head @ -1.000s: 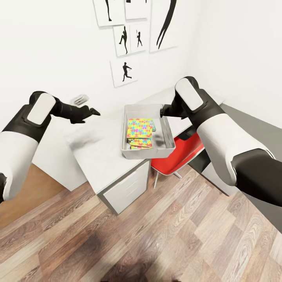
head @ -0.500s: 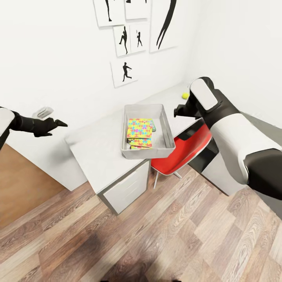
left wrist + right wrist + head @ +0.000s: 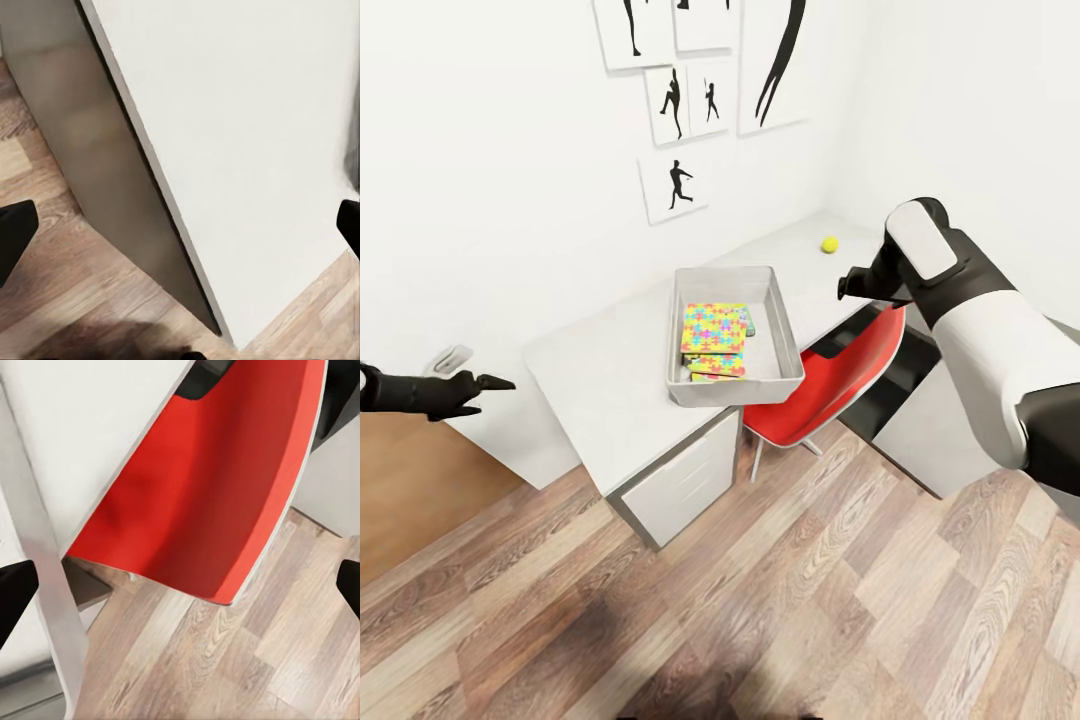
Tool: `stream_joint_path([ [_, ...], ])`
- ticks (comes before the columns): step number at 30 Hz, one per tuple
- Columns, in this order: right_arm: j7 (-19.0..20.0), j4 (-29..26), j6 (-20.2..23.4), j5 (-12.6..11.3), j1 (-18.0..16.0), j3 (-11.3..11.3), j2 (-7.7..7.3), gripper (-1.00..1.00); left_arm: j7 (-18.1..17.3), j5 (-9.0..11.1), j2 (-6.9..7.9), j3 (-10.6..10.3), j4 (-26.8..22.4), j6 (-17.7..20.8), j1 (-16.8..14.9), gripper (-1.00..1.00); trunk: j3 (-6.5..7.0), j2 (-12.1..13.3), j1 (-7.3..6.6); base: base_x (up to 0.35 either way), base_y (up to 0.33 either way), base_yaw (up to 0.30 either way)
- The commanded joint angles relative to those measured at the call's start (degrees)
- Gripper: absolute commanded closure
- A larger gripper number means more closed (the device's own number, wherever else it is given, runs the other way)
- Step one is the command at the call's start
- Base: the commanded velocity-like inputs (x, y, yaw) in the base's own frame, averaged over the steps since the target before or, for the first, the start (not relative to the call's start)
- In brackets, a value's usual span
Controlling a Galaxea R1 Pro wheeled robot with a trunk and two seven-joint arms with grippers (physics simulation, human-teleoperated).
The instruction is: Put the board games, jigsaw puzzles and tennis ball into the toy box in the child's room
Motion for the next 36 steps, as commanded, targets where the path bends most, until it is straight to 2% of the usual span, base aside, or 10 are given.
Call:
stream_joint_path([
  [1,-0.46,-0.07,0.16,-0.73,-0.09,0.39,-0.15,-1.0,-1.94,-0.36,0.35,-0.41,0.01,0.0,0.39,-1.0,-0.09,-0.11,0.04,0.0,0.0,-0.015],
  [4,-0.35,-0.21,0.16,-0.99,-0.1,0.28,-0.3,-1.0,-8.95,-0.38,1.68,-1.0,-0.01,0.0,2.02,-1.0,-0.09,-0.11,0.04,0.0,0.0,-0.007],
  [8,-0.32,-0.38,0.08,-0.99,-0.07,0.23,-0.3,-1.0,-14.5,-0.43,3.11,-1.69,0.01,0.0,3.08,-1.0,-0.09,-0.11,0.04,0.0,0.0,-0.003],
  [9,-0.31,-0.43,0.06,-0.98,-0.06,0.19,-0.31,-1.0,-16.8,-0.45,3.66,-2.19,0.05,0.0,3.53,-1.0,-0.09,-0.11,0.04,0.0,0.0,-0.001],
  [12,-0.3,-0.49,0.03,-0.96,-0.06,0.13,-0.33,-1.0,-19.92,-0.47,4.35,-2.99,0.21,0.0,4.14,-1.0,-0.09,-0.11,0.04,0.0,0.0,0.009],
  [18,-0.35,-0.58,0.02,-0.95,-0.07,0.09,-0.18,-1.0,-21.91,-0.53,4.84,-3.48,0.51,-0.14,4.53,-1.0,-0.09,-0.11,0.04,0.0,0.0,0.145],
  [24,-0.37,-0.61,0.02,-0.88,-0.11,0.14,0.1,-1.0,-22.27,-0.63,5.08,-3.56,0.57,-0.16,4.59,-1.0,-0.09,-0.11,0.04,0.0,-0.019,0.257],
  [36,-0.45,-0.62,0.02,-0.86,-0.11,0.17,0.26,-1.0,-22.69,-0.58,5.91,-3.56,0.18,-0.12,4.6,-1.0,-0.22,-0.11,0.04,0.005,-0.233,0.277],
])
